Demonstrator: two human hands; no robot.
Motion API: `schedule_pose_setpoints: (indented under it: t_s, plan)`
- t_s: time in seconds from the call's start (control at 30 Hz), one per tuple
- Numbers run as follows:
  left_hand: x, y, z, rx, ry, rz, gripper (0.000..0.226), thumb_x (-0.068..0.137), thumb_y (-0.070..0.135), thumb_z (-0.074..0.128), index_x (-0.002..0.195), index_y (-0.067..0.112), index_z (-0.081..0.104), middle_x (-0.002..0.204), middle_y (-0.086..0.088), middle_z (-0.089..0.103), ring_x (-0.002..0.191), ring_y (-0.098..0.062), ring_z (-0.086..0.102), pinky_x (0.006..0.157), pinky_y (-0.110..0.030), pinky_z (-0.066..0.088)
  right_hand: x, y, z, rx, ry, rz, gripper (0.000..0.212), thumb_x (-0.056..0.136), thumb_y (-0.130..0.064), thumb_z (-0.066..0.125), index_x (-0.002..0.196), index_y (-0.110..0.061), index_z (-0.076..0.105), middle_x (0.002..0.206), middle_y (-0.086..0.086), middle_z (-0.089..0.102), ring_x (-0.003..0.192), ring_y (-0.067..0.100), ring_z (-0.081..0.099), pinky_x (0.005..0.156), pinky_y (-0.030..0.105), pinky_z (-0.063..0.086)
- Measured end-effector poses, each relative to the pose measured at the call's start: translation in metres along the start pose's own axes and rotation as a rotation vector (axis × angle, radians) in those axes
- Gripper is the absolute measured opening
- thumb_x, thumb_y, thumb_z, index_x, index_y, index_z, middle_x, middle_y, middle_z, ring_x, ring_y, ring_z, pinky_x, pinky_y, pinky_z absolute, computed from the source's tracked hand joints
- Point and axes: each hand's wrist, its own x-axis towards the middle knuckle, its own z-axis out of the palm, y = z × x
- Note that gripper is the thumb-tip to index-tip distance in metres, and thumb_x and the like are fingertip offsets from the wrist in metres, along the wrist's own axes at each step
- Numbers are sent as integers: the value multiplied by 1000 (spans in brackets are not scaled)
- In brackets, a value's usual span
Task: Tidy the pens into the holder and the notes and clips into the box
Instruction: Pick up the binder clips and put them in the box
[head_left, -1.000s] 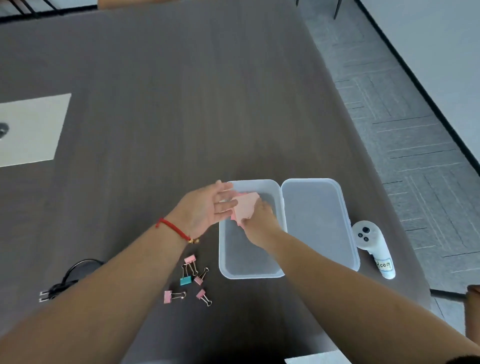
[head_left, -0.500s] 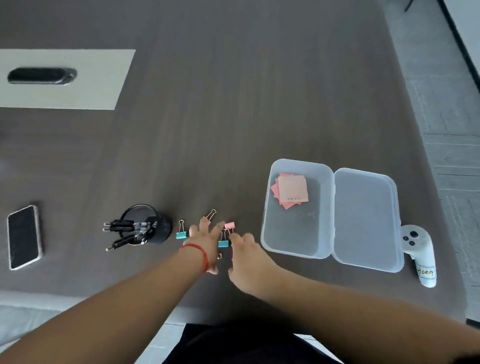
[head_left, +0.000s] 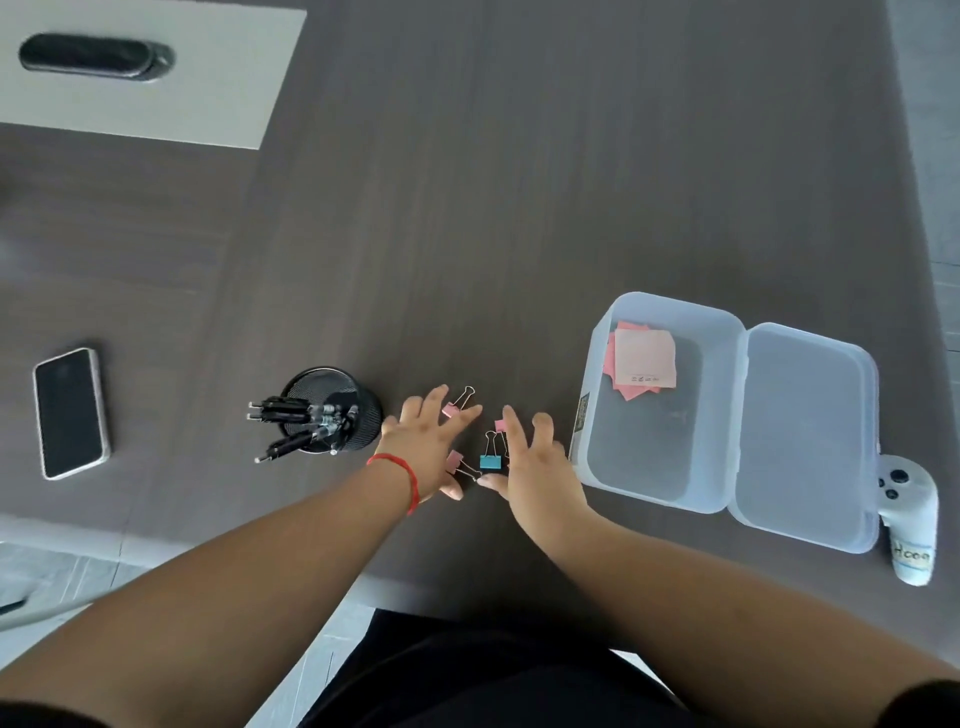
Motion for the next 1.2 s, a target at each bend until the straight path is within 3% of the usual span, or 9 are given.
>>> schedule_pose_setpoints:
  t_s: [0.13,0.2,0.3,0.43,0.63,0.7,0.87,1.03,1.2]
  plan:
    - [-1,-8,12,-49,56,92,86,69,53,72,141,45,26,151,-2,15,133,-29,23,100,-51,43,5,0,0,-27,30,-88,70,94,-48,50,151,-23,18,141,16,35,109,24,59,90,33,54]
    - [0,-11,24,-20,237,143,72,68,52,73,130,42,37,137,-2,25,117,-27,30,83,-54,53,8,-1,-1,-28,59,-122,56,97,-42,48,146,-23,29,133,13,42,103,21,61,86,29,55]
    - [1,-14,37,23,363,157,60,63,46,78,113,36,46,118,-1,37,95,-23,37,60,-42,58,11,-2,-2,-42,68,-139,45,98,-37,50,138,-21,36,117,11,51,92,19,62,78,27,56]
    - [2,-16,39,16,524,185,34,74,26,56,108,29,49,110,-2,39,87,-23,37,54,-37,56,15,-5,-5,-30,14,-113,47,95,-26,58,136,-20,36,112,12,52,89,20,62,76,29,55]
    - [3,-26,32,-1,422,180,66,49,3,71,107,24,48,103,-5,37,76,-27,58,46,-30,57,19,-10,-7,37,-48,13,54,91,-18,64,138,-20,37,114,13,54,94,22,64,83,33,58]
    - [2,-24,28,-34,371,156,68,50,-3,68,108,24,45,104,-4,36,79,-29,59,47,-32,58,21,-12,-9,82,-63,60,51,92,-18,62,137,-22,38,114,14,54,93,23,65,82,34,59]
    - [3,-23,24,-171,284,158,54,74,-5,49,118,25,40,116,-10,42,105,-30,47,77,-41,56,24,-17,-13,115,-86,124,51,90,-18,64,135,-24,41,114,14,53,95,25,65,83,35,59]
    - [2,-14,22,-383,354,27,17,91,25,54,106,27,47,97,0,37,94,-22,45,77,-37,53,25,-22,-16,38,-102,122,56,86,-17,66,136,-21,41,117,15,50,97,28,62,85,33,52]
    - [-7,-7,13,-666,440,-43,13,91,22,57,104,21,58,96,-1,41,84,-18,51,82,-27,46,21,-19,-20,20,-83,70,53,88,-19,66,136,-16,44,121,15,53,105,28,60,89,36,53]
